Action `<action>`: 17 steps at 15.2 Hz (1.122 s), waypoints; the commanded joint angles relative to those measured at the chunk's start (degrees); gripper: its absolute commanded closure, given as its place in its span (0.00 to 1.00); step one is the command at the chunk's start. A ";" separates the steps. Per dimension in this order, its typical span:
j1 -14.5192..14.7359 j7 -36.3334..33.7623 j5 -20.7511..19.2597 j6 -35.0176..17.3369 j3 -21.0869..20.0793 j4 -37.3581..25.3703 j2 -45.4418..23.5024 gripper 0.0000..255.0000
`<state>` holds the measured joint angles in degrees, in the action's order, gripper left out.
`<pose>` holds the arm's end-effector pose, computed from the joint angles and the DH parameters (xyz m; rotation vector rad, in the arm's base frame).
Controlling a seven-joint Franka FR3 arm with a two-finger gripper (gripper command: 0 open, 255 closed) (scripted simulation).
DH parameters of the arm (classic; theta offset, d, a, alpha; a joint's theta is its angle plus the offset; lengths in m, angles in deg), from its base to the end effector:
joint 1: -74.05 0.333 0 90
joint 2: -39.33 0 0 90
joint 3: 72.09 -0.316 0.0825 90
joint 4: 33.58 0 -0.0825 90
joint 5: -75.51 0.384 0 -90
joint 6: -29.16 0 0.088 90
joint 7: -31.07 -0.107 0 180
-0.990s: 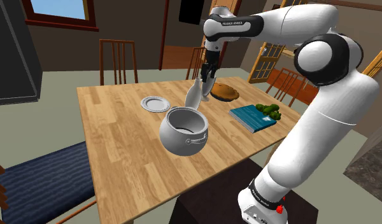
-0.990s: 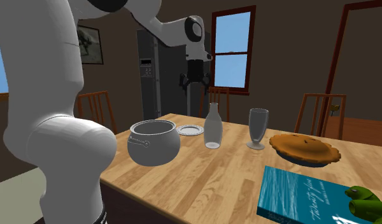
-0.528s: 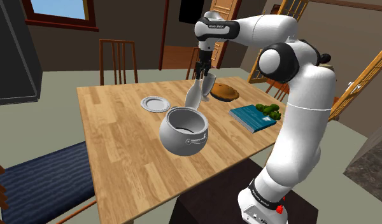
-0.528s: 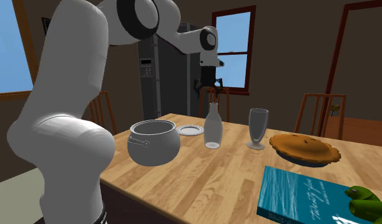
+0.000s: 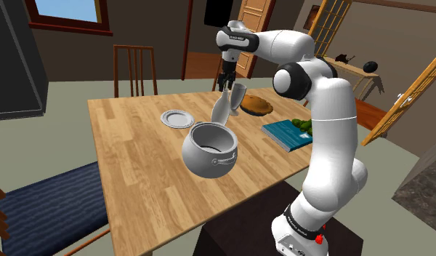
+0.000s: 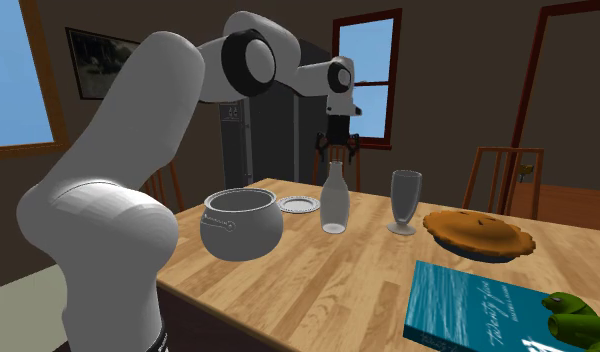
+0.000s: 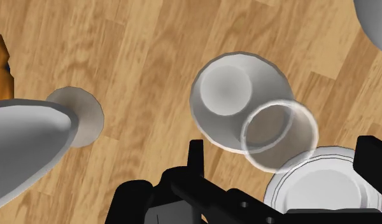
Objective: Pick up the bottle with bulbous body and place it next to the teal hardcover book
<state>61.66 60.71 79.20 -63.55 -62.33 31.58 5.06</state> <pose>0.6739 -0.2323 0.4534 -3.1099 -0.2305 0.1763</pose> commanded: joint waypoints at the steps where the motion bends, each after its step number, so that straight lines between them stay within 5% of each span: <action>1: 0.08 0.10 -0.02 -1.91 0.02 2.32 0.45 0.00; 11: 0.22 0.13 -0.05 -4.12 0.02 4.93 0.83 0.00; 12: 0.22 0.13 -0.05 -4.12 0.02 4.92 0.83 1.00; 17: 0.21 0.14 -0.05 -4.12 0.03 4.92 0.83 1.00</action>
<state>61.86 60.85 79.14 -67.67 -62.29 36.50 5.90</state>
